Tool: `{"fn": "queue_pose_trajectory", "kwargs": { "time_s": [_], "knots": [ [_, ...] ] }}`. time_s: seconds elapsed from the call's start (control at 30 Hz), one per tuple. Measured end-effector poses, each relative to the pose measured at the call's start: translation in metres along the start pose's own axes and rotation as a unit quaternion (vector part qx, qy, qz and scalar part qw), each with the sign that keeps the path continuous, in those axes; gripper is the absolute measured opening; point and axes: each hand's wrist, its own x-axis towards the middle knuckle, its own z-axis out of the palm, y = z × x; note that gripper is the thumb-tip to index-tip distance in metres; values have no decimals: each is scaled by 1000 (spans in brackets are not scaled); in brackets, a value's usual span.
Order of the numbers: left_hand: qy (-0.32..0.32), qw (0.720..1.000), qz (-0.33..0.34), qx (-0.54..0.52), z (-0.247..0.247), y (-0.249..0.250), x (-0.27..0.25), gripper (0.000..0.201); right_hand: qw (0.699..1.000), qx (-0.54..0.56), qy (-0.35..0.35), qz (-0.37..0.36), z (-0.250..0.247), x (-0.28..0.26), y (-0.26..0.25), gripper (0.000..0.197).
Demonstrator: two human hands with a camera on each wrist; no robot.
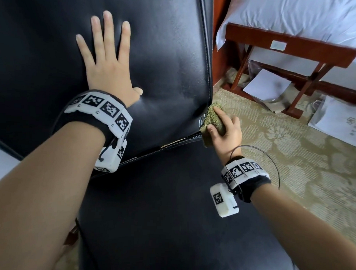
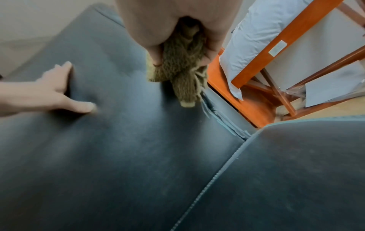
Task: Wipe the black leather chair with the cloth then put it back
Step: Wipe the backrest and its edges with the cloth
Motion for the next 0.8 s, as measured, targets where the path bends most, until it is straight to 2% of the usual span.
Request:
{"fn": "queue_pose_trajectory", "kwargs": {
  "time_s": [0.1, 0.23, 0.33, 0.4, 0.47, 0.5, 0.57, 0.63, 0.73, 0.8],
  "knots": [
    [-1, 1000, 0, 4, -1, 1, -1, 125, 995, 47, 79, -23, 3, 3, -13, 55],
    [-8, 1000, -2, 8, -1, 1, 0, 126, 996, 51, 72, 4, 28, 14, -17, 55],
    [-3, 1000, -1, 12, 2, 1, 0, 126, 994, 49, 94, 19, 45, 9, -1, 51],
    [5, 1000, -1, 14, 3, 2, 0, 125, 994, 28, 50, 91, 48, 4, 14, 50],
    [9, 1000, 0, 18, 4, 1, 1, 125, 982, 8, -26, 185, 48, -3, 27, 49],
    [10, 1000, 0, 19, 5, 1, 1, 125, 977, 11, -37, 211, 48, -6, 30, 48],
    [10, 1000, -3, 21, 5, 0, 2, 124, 972, 34, 0, 234, 48, -12, 29, 48],
    [15, 1000, -3, 21, 5, 2, 2, 124, 967, 66, 86, 230, 47, -15, 21, 48],
    [19, 1000, -3, 17, 5, 3, 2, 123, 963, 127, 185, 152, 48, -8, 1, 51],
    [19, 1000, -3, 14, 3, 2, 1, 123, 965, 146, 188, 111, 55, -3, -10, 52]
  ]
}}
